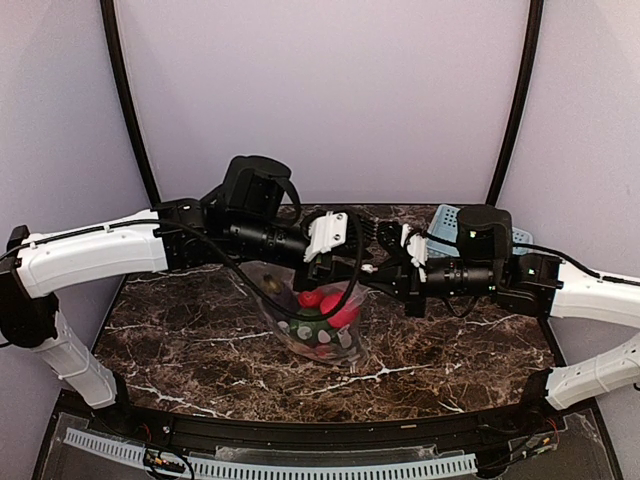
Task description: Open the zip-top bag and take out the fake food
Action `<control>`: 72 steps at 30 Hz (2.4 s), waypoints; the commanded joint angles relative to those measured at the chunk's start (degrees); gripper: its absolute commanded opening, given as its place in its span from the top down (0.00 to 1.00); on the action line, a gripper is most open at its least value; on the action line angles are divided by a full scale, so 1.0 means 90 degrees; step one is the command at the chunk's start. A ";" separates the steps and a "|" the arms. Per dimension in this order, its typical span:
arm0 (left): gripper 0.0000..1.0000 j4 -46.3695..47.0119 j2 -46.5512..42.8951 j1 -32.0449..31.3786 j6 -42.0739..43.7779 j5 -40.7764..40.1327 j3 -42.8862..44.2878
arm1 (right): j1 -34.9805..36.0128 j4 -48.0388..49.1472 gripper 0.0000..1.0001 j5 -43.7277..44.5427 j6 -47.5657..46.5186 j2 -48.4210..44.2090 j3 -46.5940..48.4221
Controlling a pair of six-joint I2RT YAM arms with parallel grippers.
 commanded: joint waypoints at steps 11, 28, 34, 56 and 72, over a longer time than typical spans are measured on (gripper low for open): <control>0.91 0.0022 -0.0200 -0.0047 -0.0045 -0.0358 -0.0142 | 0.0041 0.0311 1.00 0.0139 -0.0044 -0.0360 -0.0092; 0.97 0.0085 -0.0707 0.0160 -0.0023 -0.1151 -0.0694 | 0.0027 0.0237 1.00 0.0463 -0.0023 -0.0874 -0.0461; 0.97 0.0051 -0.1026 0.0330 -0.0026 -0.1467 -0.0968 | -0.0058 0.0225 1.00 0.0702 0.0068 -0.1170 -0.0646; 0.99 -0.0143 -0.2755 0.0966 -0.0497 -0.2452 -0.2477 | -0.0308 -0.0124 1.00 0.2262 0.0256 -0.1953 -0.0963; 0.99 -0.0573 -0.3550 0.1177 -0.0817 -0.2926 -0.3077 | -0.0755 -0.0126 1.00 0.2491 0.0379 -0.2239 -0.1148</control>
